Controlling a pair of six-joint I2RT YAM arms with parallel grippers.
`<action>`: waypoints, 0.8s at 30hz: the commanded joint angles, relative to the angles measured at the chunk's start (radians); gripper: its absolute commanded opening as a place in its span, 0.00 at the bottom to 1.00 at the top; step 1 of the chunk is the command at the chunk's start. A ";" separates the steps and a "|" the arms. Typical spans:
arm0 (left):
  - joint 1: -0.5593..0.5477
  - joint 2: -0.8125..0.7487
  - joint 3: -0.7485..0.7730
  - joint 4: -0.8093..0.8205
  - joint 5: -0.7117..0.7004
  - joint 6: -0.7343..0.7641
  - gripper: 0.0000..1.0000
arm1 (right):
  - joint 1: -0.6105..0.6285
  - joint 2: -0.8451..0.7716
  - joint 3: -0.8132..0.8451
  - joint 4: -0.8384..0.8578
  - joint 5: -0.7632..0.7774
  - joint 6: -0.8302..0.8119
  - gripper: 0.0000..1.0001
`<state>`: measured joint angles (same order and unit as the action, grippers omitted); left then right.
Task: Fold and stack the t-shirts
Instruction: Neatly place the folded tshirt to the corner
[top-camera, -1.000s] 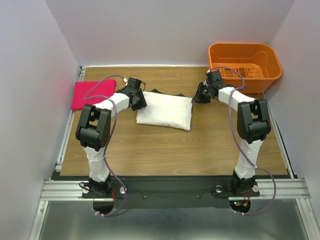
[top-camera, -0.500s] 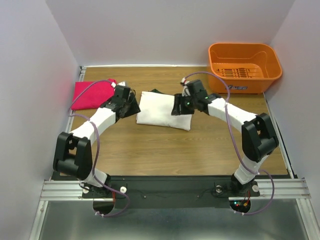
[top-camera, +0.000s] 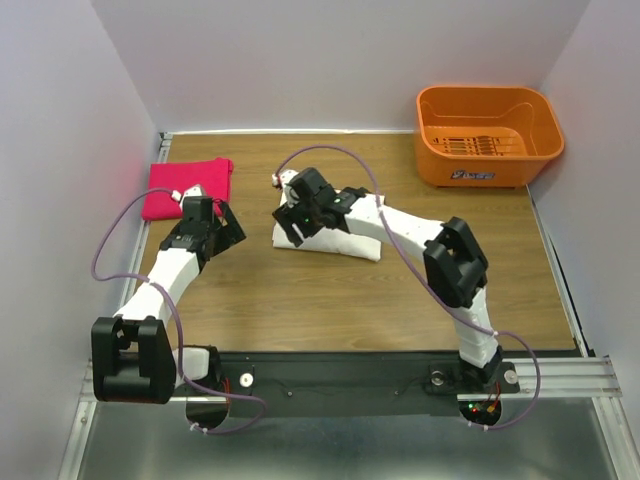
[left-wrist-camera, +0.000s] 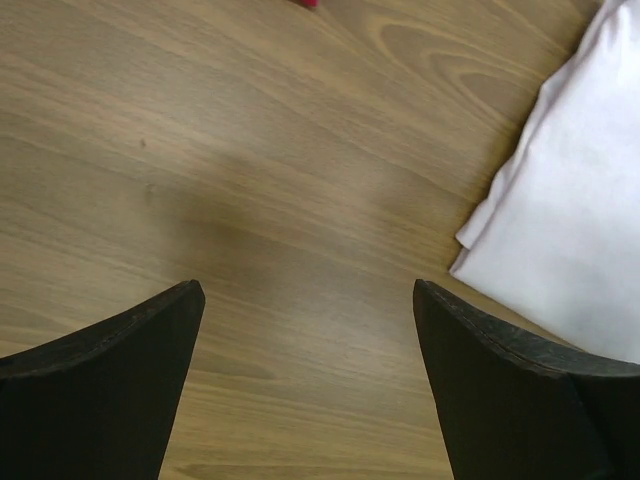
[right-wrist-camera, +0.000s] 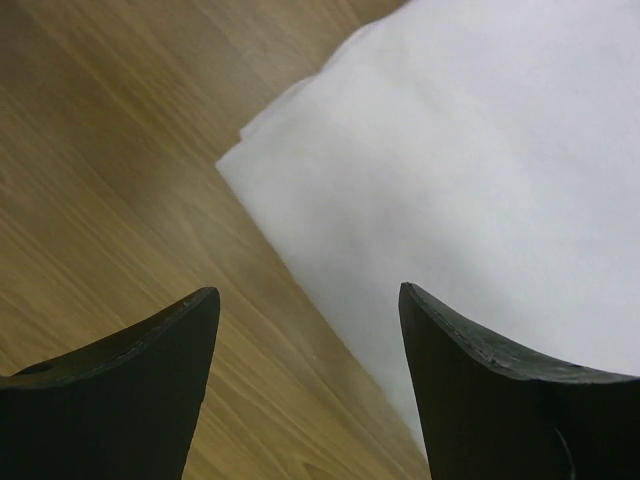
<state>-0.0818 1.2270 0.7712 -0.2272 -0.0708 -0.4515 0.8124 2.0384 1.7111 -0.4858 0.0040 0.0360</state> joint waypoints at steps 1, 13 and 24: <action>0.017 -0.026 -0.038 0.054 0.000 0.033 0.99 | 0.048 0.098 0.135 -0.028 0.085 -0.125 0.78; 0.059 -0.011 -0.035 0.069 0.045 0.023 0.96 | 0.100 0.313 0.349 -0.030 0.099 -0.209 0.66; 0.059 0.008 -0.036 0.080 0.065 0.024 0.95 | 0.116 0.378 0.294 -0.030 0.091 -0.214 0.66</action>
<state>-0.0284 1.2301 0.7437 -0.1734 -0.0181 -0.4416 0.9077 2.3943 2.0254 -0.5194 0.0895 -0.1623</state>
